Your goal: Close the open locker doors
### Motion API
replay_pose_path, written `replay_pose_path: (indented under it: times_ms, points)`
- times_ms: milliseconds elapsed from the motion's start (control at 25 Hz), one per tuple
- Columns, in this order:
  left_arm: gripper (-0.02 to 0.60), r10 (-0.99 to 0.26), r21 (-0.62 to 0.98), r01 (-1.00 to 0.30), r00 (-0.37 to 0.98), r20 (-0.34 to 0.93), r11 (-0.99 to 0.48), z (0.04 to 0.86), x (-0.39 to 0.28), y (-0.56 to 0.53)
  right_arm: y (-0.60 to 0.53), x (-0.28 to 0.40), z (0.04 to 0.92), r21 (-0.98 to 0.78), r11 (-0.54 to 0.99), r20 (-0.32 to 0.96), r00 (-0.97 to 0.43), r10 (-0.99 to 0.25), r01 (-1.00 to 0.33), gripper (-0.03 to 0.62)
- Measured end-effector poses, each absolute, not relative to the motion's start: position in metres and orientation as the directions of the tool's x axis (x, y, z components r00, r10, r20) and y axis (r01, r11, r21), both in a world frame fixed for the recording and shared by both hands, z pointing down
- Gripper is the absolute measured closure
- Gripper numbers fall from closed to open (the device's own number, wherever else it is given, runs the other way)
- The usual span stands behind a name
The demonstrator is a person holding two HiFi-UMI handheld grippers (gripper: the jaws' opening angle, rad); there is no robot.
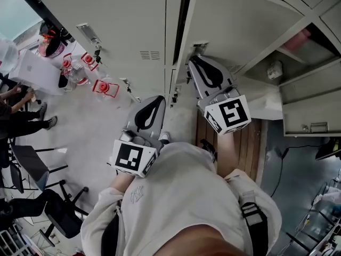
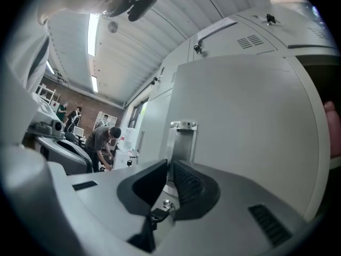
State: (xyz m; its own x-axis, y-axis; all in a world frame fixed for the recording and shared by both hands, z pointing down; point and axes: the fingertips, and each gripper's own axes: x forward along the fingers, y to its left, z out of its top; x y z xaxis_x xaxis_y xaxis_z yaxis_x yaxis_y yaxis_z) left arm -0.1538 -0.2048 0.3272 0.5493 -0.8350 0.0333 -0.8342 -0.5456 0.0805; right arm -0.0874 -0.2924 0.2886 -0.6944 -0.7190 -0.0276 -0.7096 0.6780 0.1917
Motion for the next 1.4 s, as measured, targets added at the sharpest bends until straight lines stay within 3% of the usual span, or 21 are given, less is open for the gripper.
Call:
replay_pose_path:
  times_ms: [1000,1400]
  points:
    - [0.574,-0.826,0.108,-0.821,0.564,0.004,-0.56,0.326,-0.208,-0.216,-0.362,-0.083,0.303,0.25,0.436,0.009,-0.448,-0.894,-0.865,0.554]
    - [0.572,-0.816,0.111,-0.811,0.578,0.007,-0.574,0.328,-0.211,-0.218,-0.364,-0.082,0.304,0.245,0.427,0.006,-0.439,-0.899,-0.871,0.562]
